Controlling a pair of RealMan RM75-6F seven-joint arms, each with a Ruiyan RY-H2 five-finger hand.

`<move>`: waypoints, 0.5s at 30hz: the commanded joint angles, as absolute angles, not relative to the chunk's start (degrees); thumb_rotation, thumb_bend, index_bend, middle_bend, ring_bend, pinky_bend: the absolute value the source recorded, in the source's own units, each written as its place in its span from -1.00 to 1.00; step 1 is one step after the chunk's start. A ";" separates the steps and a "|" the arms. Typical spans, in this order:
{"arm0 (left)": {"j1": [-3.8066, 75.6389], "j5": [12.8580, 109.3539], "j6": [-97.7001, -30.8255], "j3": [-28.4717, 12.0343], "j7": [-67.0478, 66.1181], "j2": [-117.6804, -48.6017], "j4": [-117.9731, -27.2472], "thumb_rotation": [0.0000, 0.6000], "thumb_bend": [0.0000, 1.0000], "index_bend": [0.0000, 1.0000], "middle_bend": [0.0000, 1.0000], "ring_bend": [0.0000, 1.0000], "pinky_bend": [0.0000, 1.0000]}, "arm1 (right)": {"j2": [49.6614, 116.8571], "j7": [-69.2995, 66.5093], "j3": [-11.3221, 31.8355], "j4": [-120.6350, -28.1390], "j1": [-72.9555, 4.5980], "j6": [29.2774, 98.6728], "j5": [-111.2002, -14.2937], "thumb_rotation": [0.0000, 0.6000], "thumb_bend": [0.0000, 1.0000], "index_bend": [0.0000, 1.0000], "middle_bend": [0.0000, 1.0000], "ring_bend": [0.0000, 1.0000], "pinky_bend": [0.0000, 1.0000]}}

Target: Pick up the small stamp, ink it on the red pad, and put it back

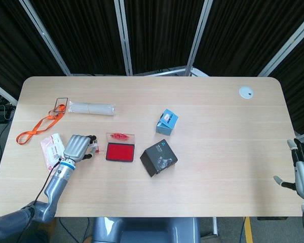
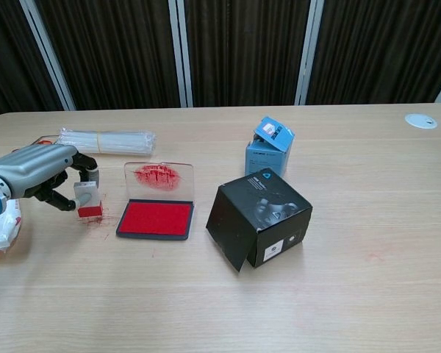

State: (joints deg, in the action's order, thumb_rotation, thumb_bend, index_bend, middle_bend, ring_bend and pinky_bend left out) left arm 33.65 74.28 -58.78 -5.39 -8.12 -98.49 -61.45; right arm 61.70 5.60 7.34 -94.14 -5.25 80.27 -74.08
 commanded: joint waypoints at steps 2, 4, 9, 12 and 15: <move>33.48 74.59 -58.78 -5.18 -7.90 -99.19 -60.61 1.00 -0.17 0.01 0.05 0.77 0.90 | 61.72 5.63 7.34 -94.09 -5.26 80.25 -74.06 1.00 -1.00 -1.00 -1.00 -1.00 -1.00; 33.35 74.77 -58.82 -5.06 -7.83 -99.65 -60.02 1.00 -0.17 -0.01 0.04 0.76 0.89 | 61.75 5.66 7.31 -94.13 -5.28 80.19 -74.06 1.00 -1.00 -1.00 -1.00 -1.00 -1.00; 33.05 75.02 -58.65 -4.76 -7.97 -100.06 -59.27 1.00 -0.37 -0.08 -0.07 0.75 0.88 | 61.68 5.52 7.39 -94.14 -5.27 80.16 -73.90 1.00 -1.00 -1.00 -1.00 -1.00 -1.00; 32.93 75.06 -58.56 -4.75 -8.30 -99.92 -59.54 1.00 -0.54 -0.17 -0.14 0.75 0.88 | 61.64 5.44 7.39 -94.12 -5.26 80.18 -73.95 1.00 -1.00 -1.00 -1.00 -1.00 -1.00; 32.76 75.31 -58.67 -4.65 -8.41 -99.72 -59.87 1.00 -0.60 -0.20 -0.16 0.75 0.88 | 61.62 5.37 7.36 -94.14 -5.23 80.22 -74.03 1.00 -1.00 -1.00 -1.00 -1.00 -1.00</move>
State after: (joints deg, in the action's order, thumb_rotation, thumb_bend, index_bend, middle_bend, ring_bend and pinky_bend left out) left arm 32.77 75.30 -58.65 -4.67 -8.39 -99.73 -59.87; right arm 61.62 5.38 7.36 -94.14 -5.23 80.22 -74.02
